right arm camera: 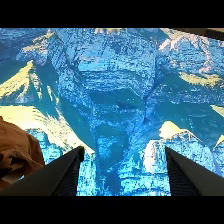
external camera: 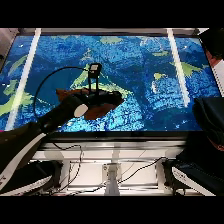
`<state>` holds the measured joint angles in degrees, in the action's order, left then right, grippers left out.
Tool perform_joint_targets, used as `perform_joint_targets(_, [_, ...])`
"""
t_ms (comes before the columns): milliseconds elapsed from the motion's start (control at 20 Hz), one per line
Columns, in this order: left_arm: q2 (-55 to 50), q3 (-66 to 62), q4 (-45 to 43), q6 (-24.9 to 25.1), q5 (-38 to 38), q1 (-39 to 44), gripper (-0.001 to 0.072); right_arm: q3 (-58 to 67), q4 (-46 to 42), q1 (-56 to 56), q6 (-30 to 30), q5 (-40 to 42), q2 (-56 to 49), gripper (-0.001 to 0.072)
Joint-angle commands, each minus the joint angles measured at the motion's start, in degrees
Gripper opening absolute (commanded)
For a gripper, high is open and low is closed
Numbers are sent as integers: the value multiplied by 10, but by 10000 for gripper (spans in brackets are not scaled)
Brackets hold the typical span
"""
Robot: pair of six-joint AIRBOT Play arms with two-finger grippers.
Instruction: Fold the clothes and pants, and hang the long-sleeved shirts on hangers.
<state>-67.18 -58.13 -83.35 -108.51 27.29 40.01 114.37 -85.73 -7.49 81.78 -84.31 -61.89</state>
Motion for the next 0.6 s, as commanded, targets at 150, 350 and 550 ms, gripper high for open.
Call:
perform_joint_targets(150, [104, 0, -70, 23, 166, -168, 693, 0, 0, 0, 0, -4, 2, 556])
perform_joint_targets(350, [125, 2, -110, 84, 313, -305, 502, 0, 0, 0, 0, 1, 2, 556])
perform_joint_targets(550, [100, 35, -109, 174, 381, -376, 490, 0, 0, 0, 0, 8, 2, 556])
